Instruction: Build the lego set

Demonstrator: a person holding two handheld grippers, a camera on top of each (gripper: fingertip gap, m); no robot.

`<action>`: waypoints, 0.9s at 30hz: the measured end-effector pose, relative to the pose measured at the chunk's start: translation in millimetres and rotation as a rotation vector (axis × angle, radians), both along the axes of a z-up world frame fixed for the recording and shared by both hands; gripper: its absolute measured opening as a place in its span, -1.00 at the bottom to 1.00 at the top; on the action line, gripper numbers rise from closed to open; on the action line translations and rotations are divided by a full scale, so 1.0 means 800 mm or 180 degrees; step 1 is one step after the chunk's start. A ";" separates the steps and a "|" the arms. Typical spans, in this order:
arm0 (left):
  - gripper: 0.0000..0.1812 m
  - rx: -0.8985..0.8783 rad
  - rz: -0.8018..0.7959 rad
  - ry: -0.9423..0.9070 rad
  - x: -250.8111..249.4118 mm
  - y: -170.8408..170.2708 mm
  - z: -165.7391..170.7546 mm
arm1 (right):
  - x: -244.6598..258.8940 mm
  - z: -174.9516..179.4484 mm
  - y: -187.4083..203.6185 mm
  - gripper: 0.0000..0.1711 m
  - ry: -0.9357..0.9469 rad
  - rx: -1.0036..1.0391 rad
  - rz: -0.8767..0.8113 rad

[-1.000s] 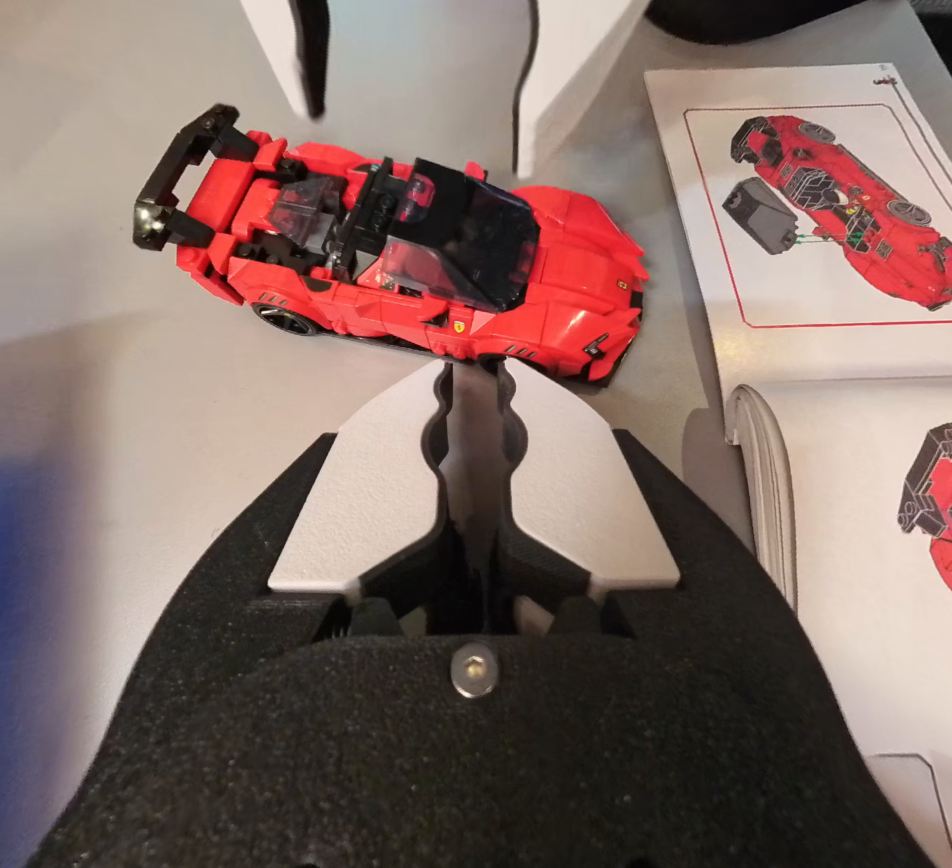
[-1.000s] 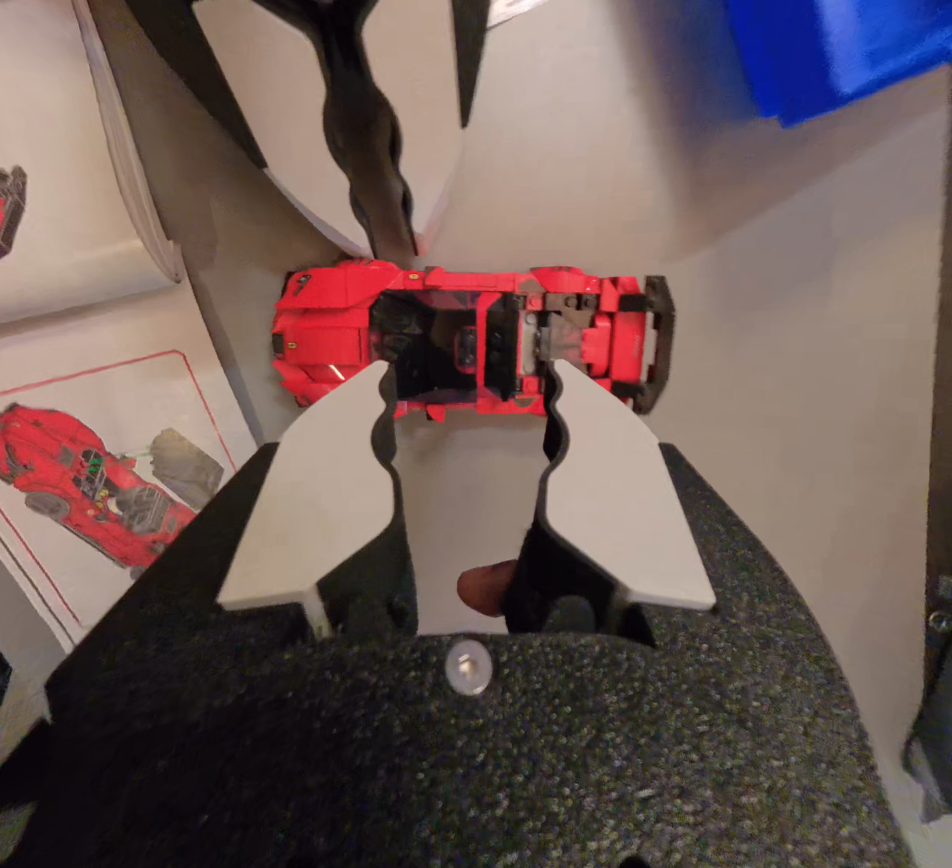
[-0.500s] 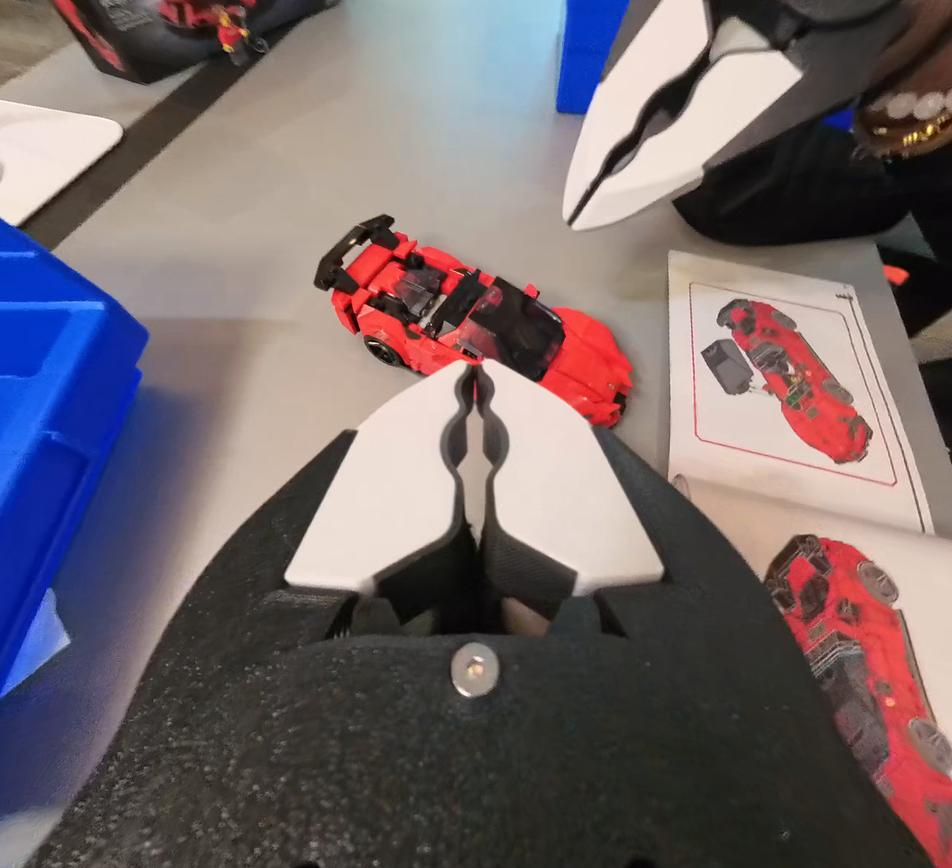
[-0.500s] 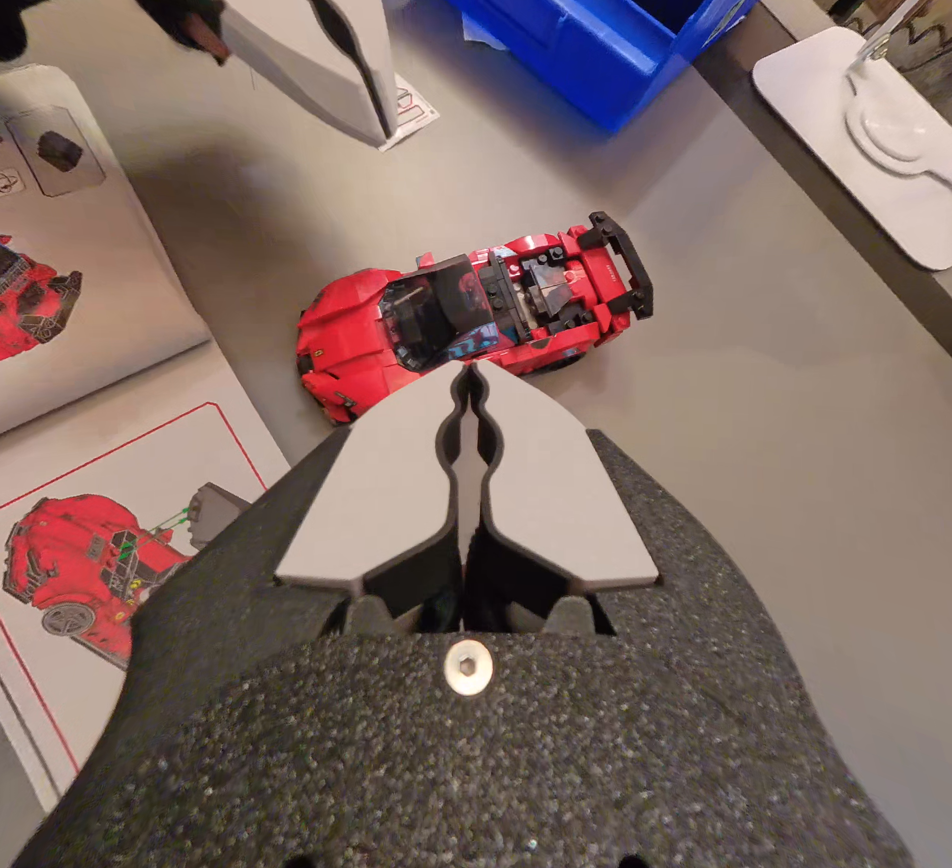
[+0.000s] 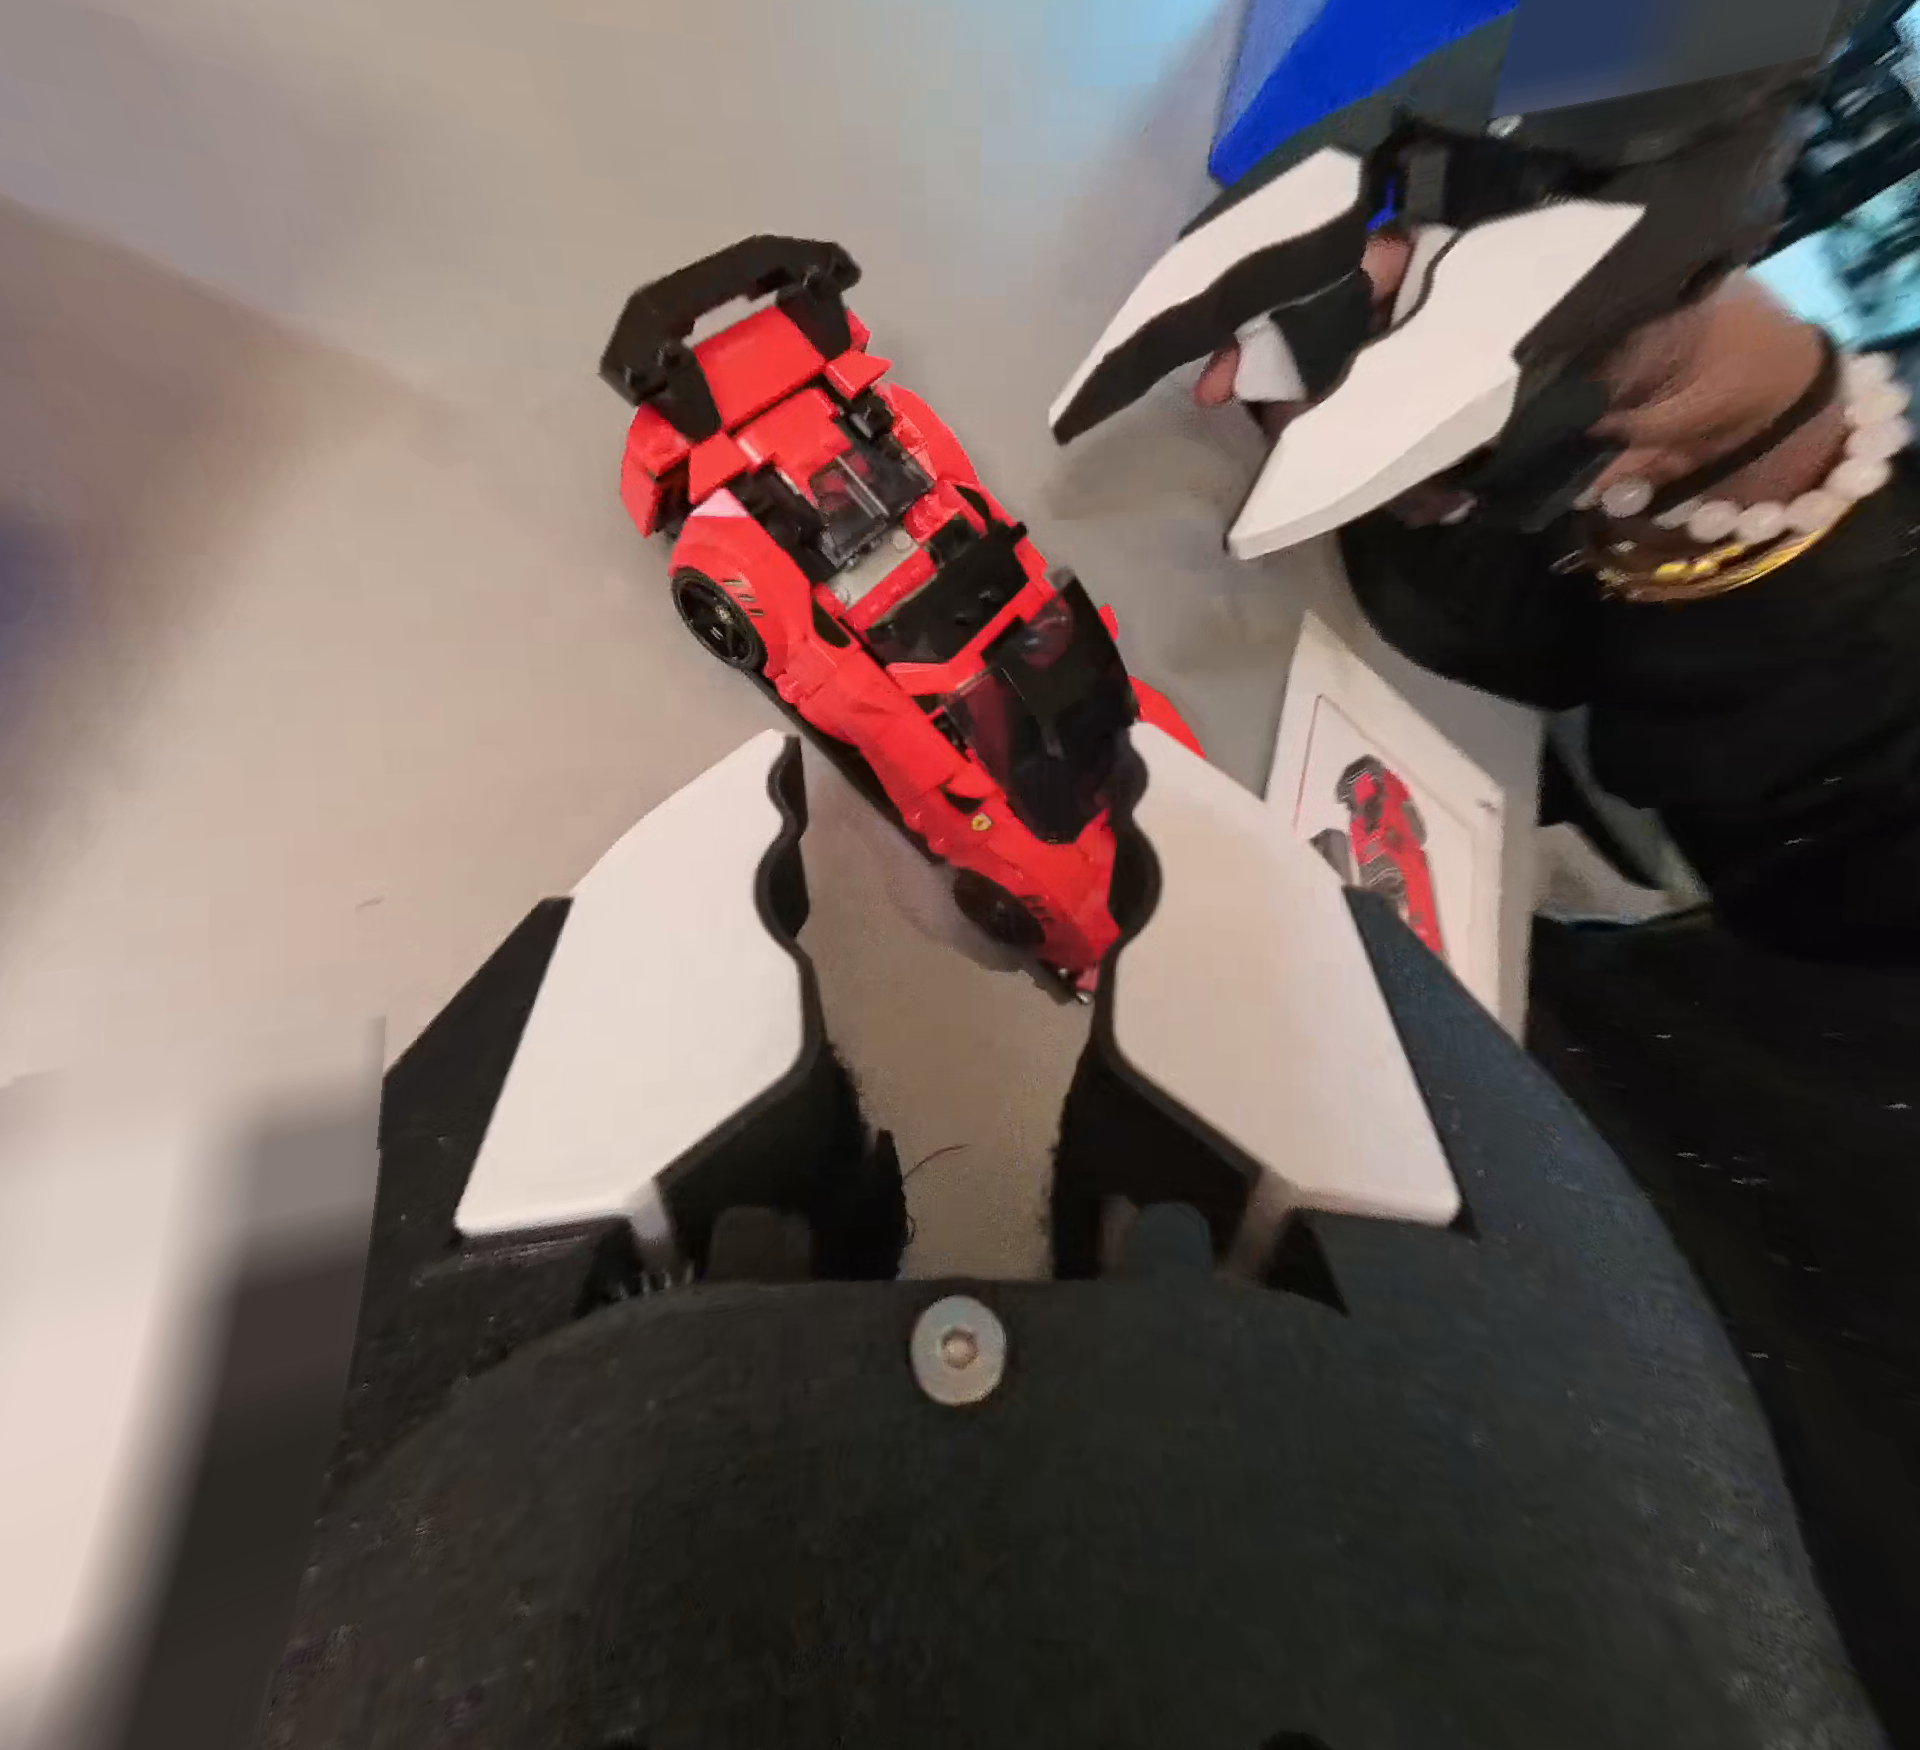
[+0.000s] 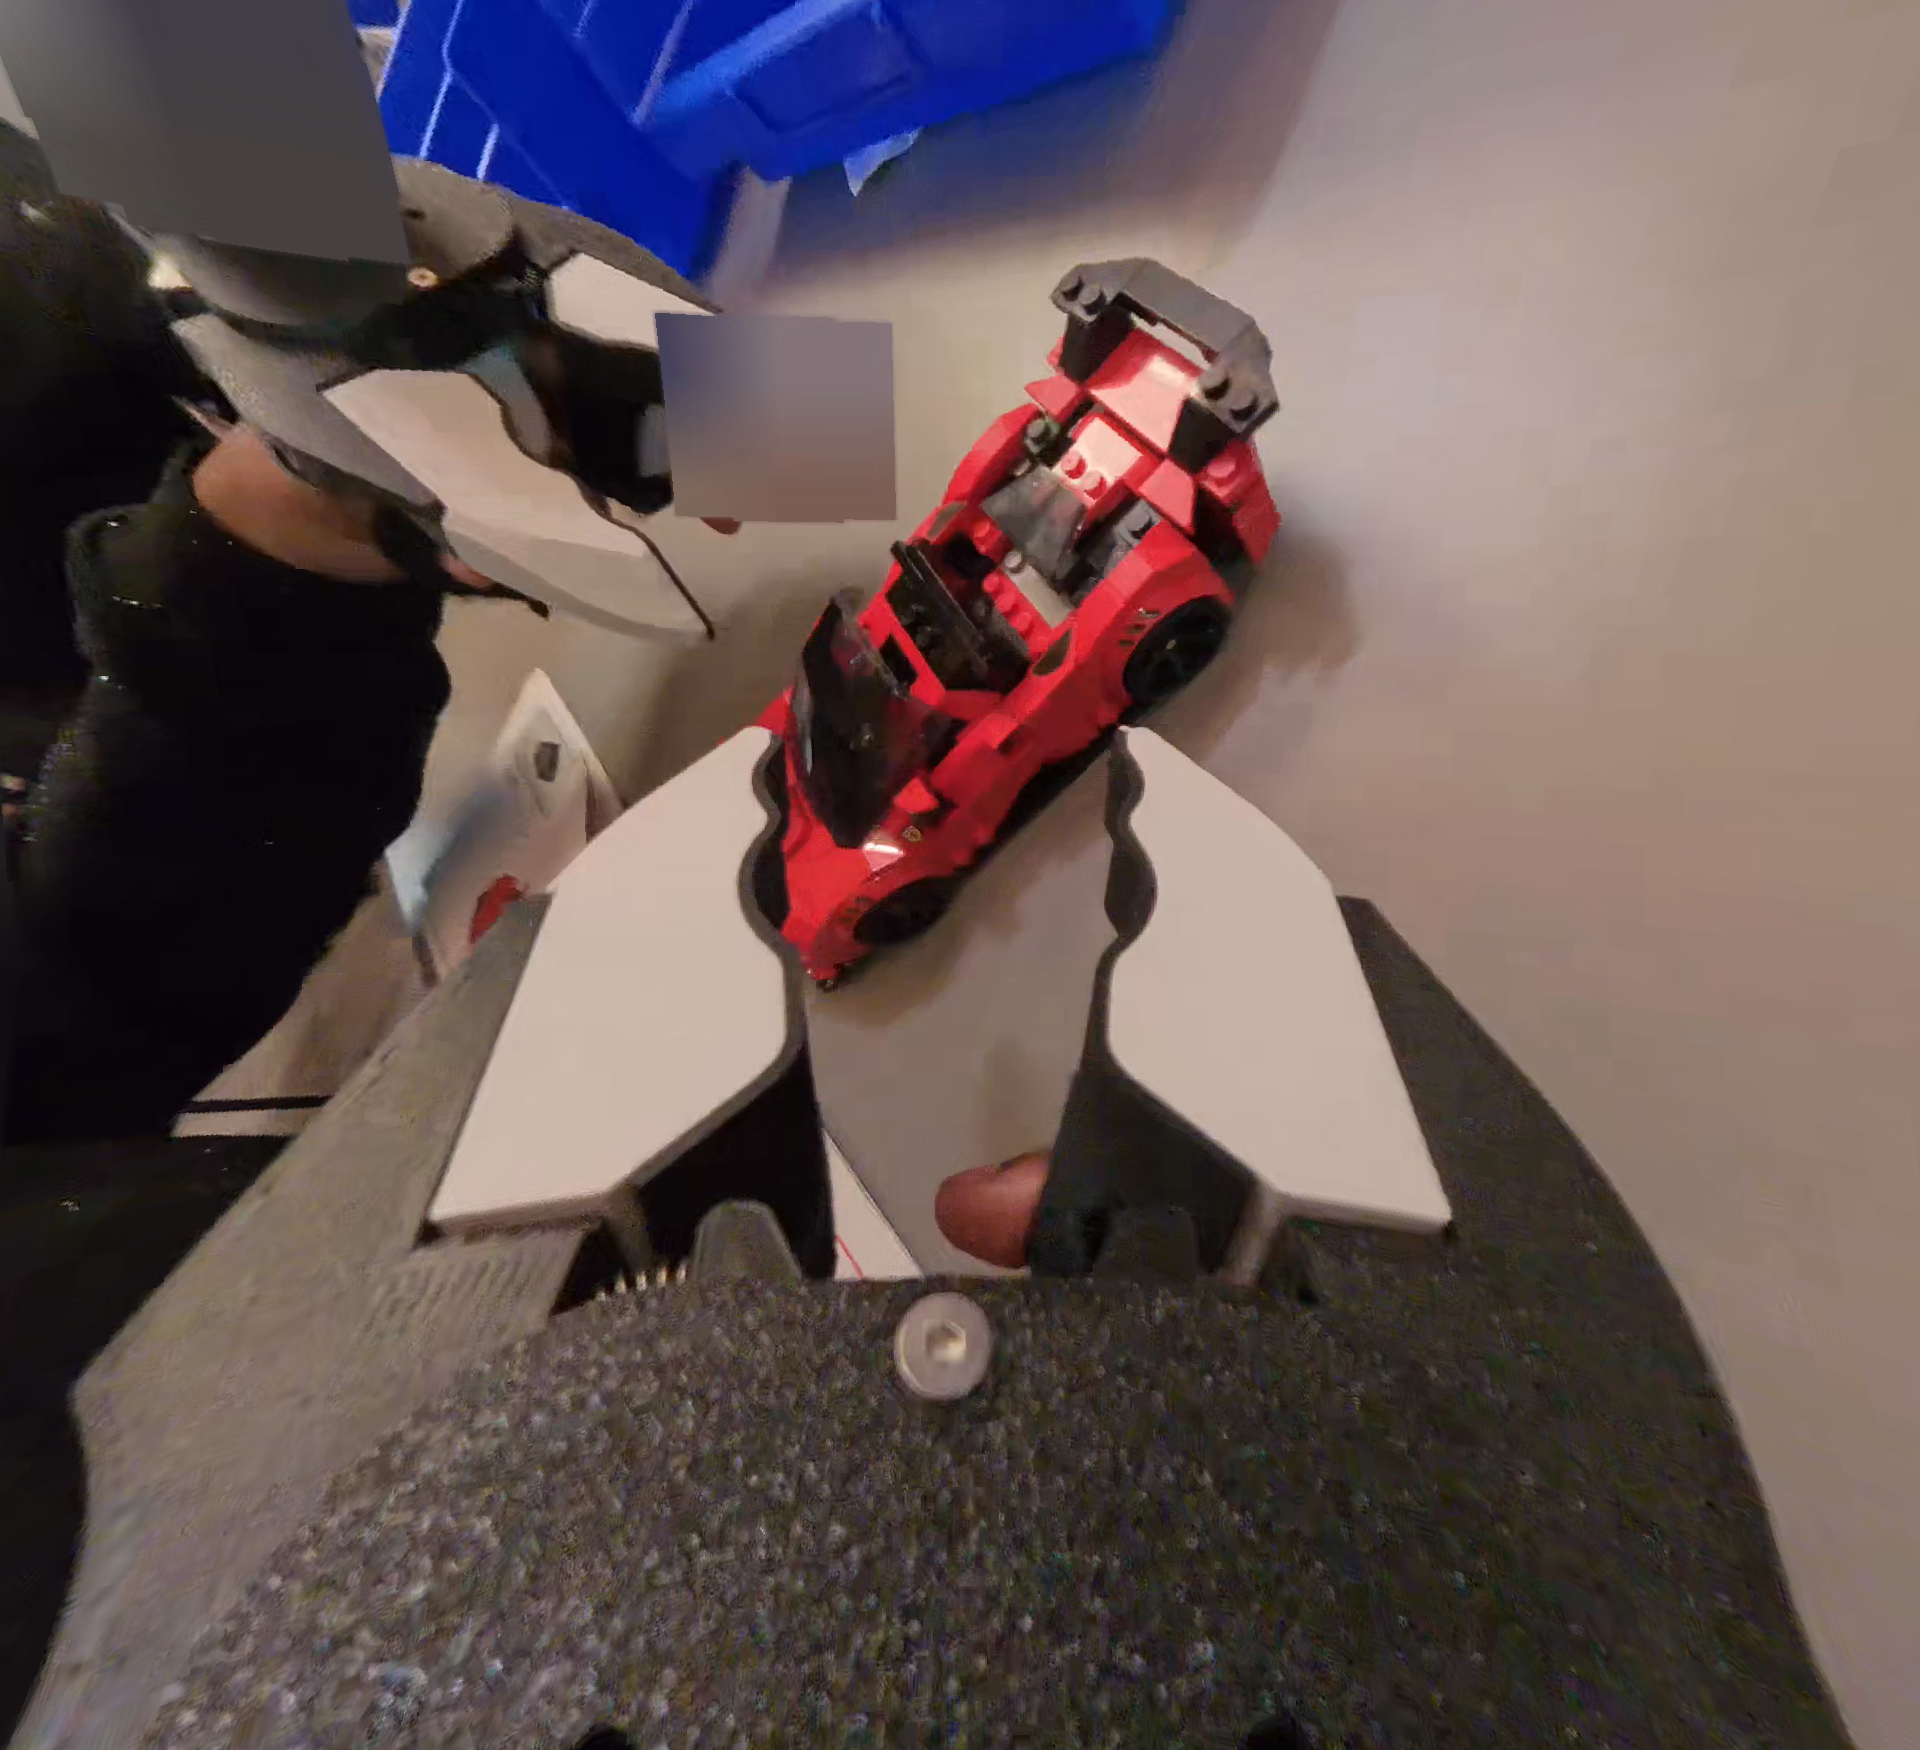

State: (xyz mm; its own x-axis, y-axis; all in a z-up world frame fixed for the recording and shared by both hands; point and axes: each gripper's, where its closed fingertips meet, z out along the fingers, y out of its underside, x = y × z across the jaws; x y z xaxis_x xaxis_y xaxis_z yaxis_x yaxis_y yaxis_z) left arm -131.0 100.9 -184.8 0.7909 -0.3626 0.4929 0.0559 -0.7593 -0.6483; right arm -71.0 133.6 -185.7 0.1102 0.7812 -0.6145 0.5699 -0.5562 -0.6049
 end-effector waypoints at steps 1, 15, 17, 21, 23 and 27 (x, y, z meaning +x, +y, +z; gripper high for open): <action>-0.35 -0.0120 0.0011 -0.0136 0.000 0.003 -0.003 | -0.001 -0.005 0.002 -0.30 -0.0039 -0.0062 -0.0013; -0.55 -0.0508 0.0018 -0.0681 0.007 0.012 -0.023 | -0.014 -0.029 -0.004 -0.32 -0.0123 -0.0376 -0.0062; -0.55 -0.0493 0.0017 -0.0701 0.007 0.012 -0.023 | -0.014 -0.030 -0.005 -0.35 -0.0132 -0.0363 -0.0045; -0.59 -0.0469 0.0001 -0.0710 0.007 0.011 -0.024 | -0.015 -0.032 -0.008 -0.40 -0.0134 -0.0348 -0.0013; -0.61 -0.0436 -0.0007 -0.0692 0.008 0.010 -0.023 | -0.014 -0.031 -0.009 -0.41 -0.0130 -0.0336 0.0012; -0.61 -0.0395 -0.0034 -0.0623 0.009 0.008 -0.023 | -0.013 -0.031 -0.009 -0.40 -0.0145 -0.0267 0.0031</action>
State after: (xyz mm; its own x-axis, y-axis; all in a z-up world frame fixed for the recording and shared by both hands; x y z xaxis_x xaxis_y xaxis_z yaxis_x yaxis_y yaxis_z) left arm -124.1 107.6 -203.0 0.6723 -0.2974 0.6779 0.1631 -0.8337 -0.5275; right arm -81.5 126.3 -210.7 0.1322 0.7283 -0.6724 0.6013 -0.5982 -0.5297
